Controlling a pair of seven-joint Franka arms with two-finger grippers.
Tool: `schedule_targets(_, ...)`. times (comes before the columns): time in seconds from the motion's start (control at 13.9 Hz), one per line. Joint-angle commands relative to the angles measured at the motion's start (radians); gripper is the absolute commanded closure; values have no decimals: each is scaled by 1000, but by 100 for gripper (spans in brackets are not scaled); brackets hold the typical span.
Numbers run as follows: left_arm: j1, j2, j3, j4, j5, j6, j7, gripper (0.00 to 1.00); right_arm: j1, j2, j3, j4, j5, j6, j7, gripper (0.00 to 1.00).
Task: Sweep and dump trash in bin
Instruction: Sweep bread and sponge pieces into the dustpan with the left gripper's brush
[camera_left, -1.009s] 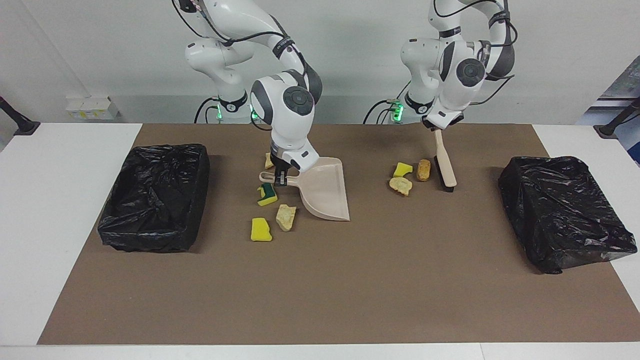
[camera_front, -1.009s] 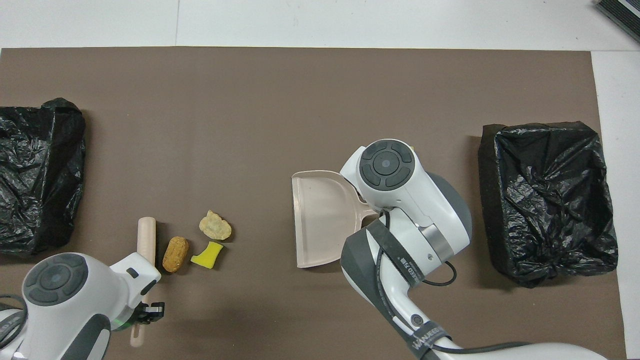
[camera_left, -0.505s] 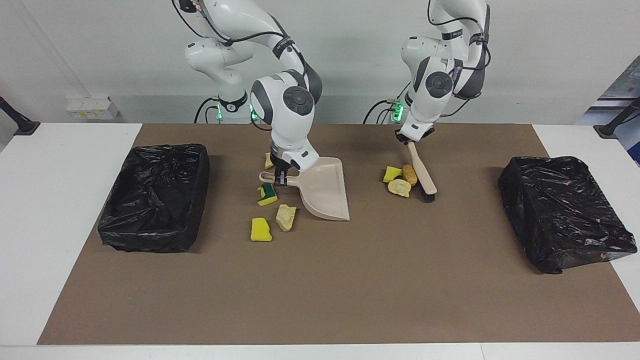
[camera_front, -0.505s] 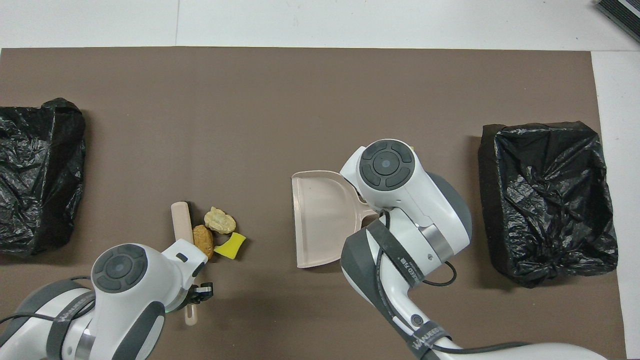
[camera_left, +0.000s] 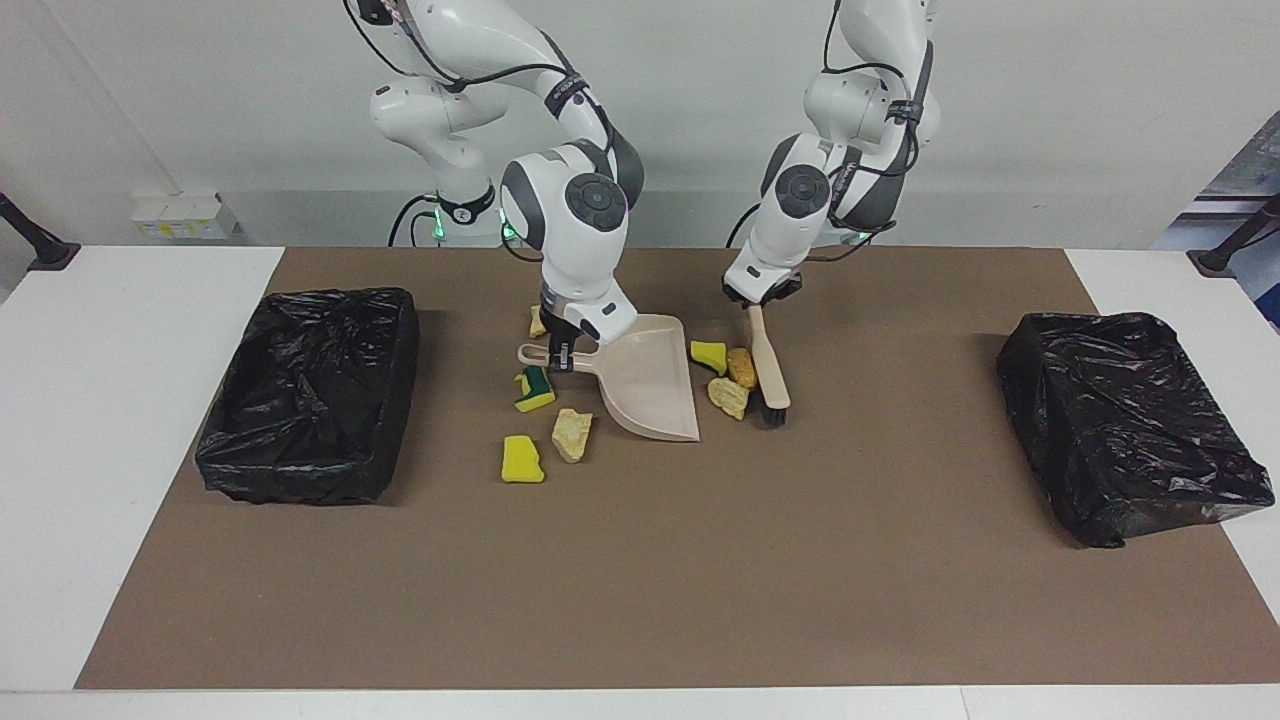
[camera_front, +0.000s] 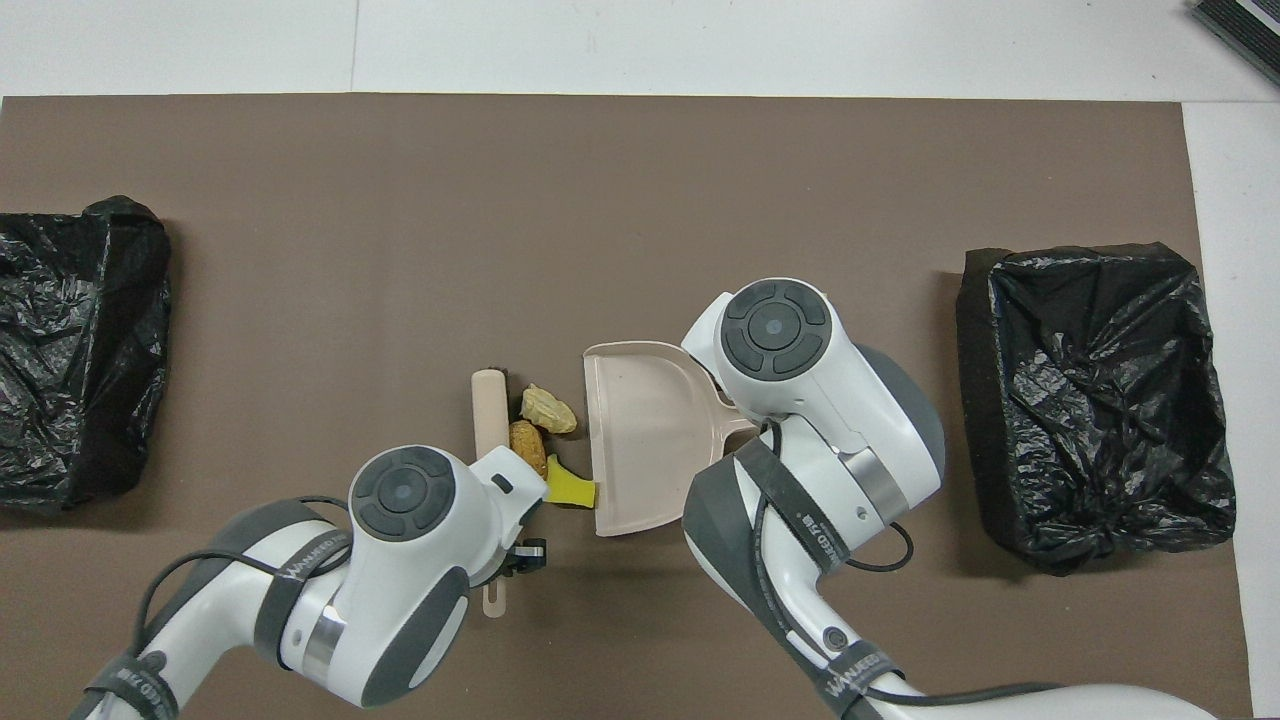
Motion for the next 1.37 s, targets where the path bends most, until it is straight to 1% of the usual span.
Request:
schedule_targets(0.0, -107, 11, 11, 13, -27, 27, 12, 100, -10, -11, 5, -34, 33, 19, -1, 100)
schedule_targets(0.07, -121, 13, 10, 20, -40, 27, 13, 100, -10, -11, 4, -41, 51, 19, 23, 100)
schedule_targets(0.14, -151, 17, 11, 49, -53, 15, 13, 100, -13, -11, 5, -60, 75, 21, 52, 100)
schedule_targets(0.22, -181, 38, 11, 92, -63, 0, 10, 100, -13, -11, 4, -72, 114, 36, 66, 100)
schedule_targets(0.29, -184, 55, 11, 132, -69, -18, 6, 100, -14, -12, 4, -84, 126, 56, 68, 100)
schedule_targets(0.43, -176, 62, 13, 207, -72, -95, 9, 100, -17, -12, 4, -90, 129, 71, 68, 100)
schedule_targets(0.58, -166, 54, 24, 246, -74, -167, 6, 100, -34, -11, 5, -89, 132, 75, 68, 100)
schedule_targets(0.72, -117, 33, 25, 255, -74, -245, 12, 100, -47, -6, 5, -81, 137, 73, 36, 100)
schedule_targets(0.87, -110, 11, 27, 267, -74, -299, 9, 100, -51, -3, 4, -66, 129, 85, -27, 100)
schedule_targets(1.01, -103, 2, 27, 266, -74, -342, -2, 100, -53, -15, 2, -57, 117, 84, -19, 100)
schedule_targets(1.15, -104, -13, 25, 250, -74, -351, -13, 100, -71, -38, -1, -54, 117, 76, -25, 100)
schedule_targets(1.3, -115, -41, 24, 208, -74, -338, -61, 100, -90, -57, 1, -57, 116, 68, -35, 100)
